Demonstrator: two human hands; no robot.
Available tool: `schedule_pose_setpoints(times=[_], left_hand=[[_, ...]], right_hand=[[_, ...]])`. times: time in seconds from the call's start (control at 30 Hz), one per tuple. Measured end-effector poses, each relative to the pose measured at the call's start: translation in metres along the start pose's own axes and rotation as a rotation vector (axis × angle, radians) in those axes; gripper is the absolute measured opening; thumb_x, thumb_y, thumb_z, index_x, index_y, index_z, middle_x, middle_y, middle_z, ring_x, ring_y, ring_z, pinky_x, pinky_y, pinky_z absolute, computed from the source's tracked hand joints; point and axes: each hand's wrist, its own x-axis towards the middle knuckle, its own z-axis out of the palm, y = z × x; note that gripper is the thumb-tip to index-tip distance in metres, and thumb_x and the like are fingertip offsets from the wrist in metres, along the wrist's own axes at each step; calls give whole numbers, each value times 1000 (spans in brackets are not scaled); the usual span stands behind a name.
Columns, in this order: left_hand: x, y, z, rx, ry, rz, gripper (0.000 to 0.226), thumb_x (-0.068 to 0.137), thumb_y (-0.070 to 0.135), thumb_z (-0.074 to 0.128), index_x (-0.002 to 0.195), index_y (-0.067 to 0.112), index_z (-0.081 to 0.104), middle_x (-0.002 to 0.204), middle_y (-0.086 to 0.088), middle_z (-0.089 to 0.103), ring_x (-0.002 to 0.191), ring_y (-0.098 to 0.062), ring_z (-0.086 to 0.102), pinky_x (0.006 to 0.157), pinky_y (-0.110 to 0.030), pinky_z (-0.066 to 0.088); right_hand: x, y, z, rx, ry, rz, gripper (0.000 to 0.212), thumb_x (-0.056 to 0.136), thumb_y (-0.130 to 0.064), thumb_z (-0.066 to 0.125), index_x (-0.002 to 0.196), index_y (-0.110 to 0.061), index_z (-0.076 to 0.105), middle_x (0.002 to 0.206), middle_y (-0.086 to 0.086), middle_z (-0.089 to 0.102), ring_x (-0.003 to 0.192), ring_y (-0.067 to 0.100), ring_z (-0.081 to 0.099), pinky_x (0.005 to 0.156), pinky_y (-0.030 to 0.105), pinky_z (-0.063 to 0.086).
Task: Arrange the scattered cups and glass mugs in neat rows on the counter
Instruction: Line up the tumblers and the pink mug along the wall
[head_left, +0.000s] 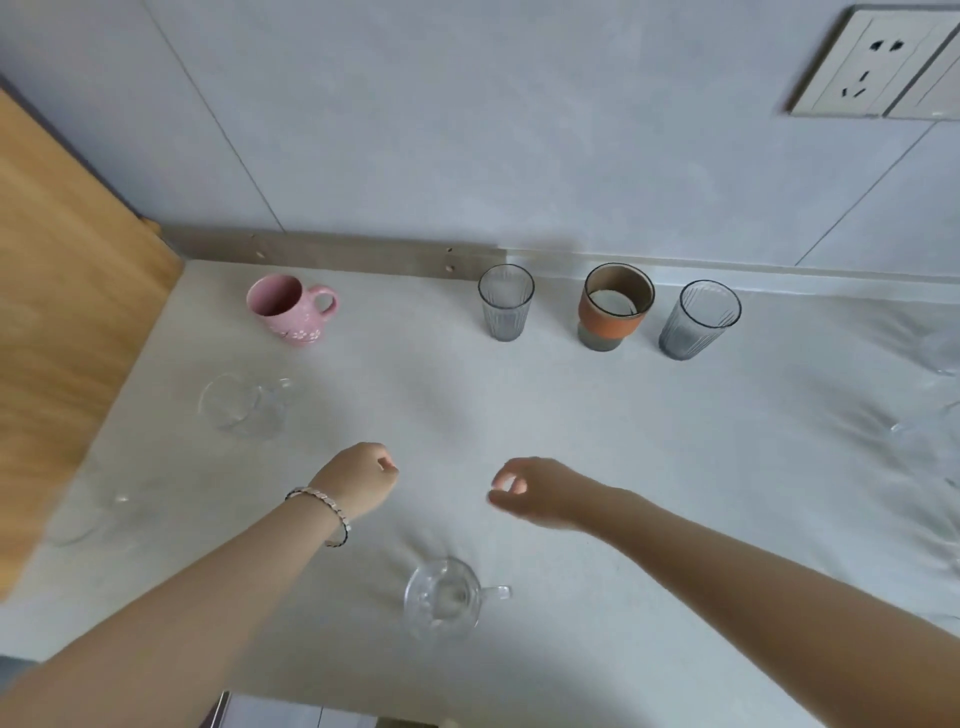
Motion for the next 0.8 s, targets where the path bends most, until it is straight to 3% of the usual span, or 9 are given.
schedule_pose_setpoints(times=[0.1,0.23,0.33,0.43,0.53,0.63,0.67,0.73,0.8], left_hand=[[-9,-29,-2,-16,-7,-18,18,87,12,45,85,8,63,93,-11,67,92,-28,61,78,-34,46],[-17,-55,-2,-14,-33,-23,16,87,12,45,75,13,56,71,-3,56,76,-24,53,67,-25,38],[-16,-66,-1,-32,-46,-23,19,85,12,45,68,13,52,68,-3,55,69,-23,49,62,-27,37],[-14,-68,1,-38,-43,-1,29,85,11,45,56,17,43,58,0,47,61,-20,44,55,-26,32],[-11,-65,2,-41,-66,17,32,86,12,45,55,21,42,59,5,46,68,-21,46,54,-25,32],[-6,-64,-1,-57,-95,24,18,86,13,44,71,15,54,74,1,57,80,-24,57,66,-29,43],[-4,-63,-3,-60,-97,28,16,86,14,43,78,15,57,81,0,59,86,-25,60,73,-31,47],[1,-61,-6,-57,-104,38,16,86,14,43,83,15,58,87,1,59,89,-23,60,78,-32,47],[5,-60,-7,-52,-111,44,15,86,14,43,82,15,57,87,1,58,84,-20,56,77,-30,45]], right_hand=[[1,-33,38,-243,-158,-18,53,86,-50,55,129,-18,52,128,2,58,122,23,52,94,33,42],[7,-44,67,-510,-222,27,38,85,-21,59,121,-9,57,113,9,67,98,24,63,71,29,42],[8,-39,71,-453,-319,99,39,84,-11,58,122,-6,53,96,6,73,85,18,63,65,24,45],[4,-35,67,-259,-343,146,46,86,-11,54,131,-10,45,101,7,74,90,15,64,70,23,42],[6,-33,58,-126,-262,168,43,88,-9,46,131,-14,49,112,14,71,82,12,61,64,20,38],[14,-32,37,-60,-120,157,42,91,-3,46,132,-10,52,123,13,64,97,20,64,73,22,40],[20,-30,29,-37,-40,144,41,92,-3,45,133,-8,51,116,14,66,94,21,64,70,20,39],[34,-27,10,109,150,176,38,93,-7,43,130,-7,53,79,7,66,66,13,57,55,17,36],[52,-24,-9,237,332,245,36,92,-9,42,126,-9,54,62,1,57,61,14,51,52,20,35]])
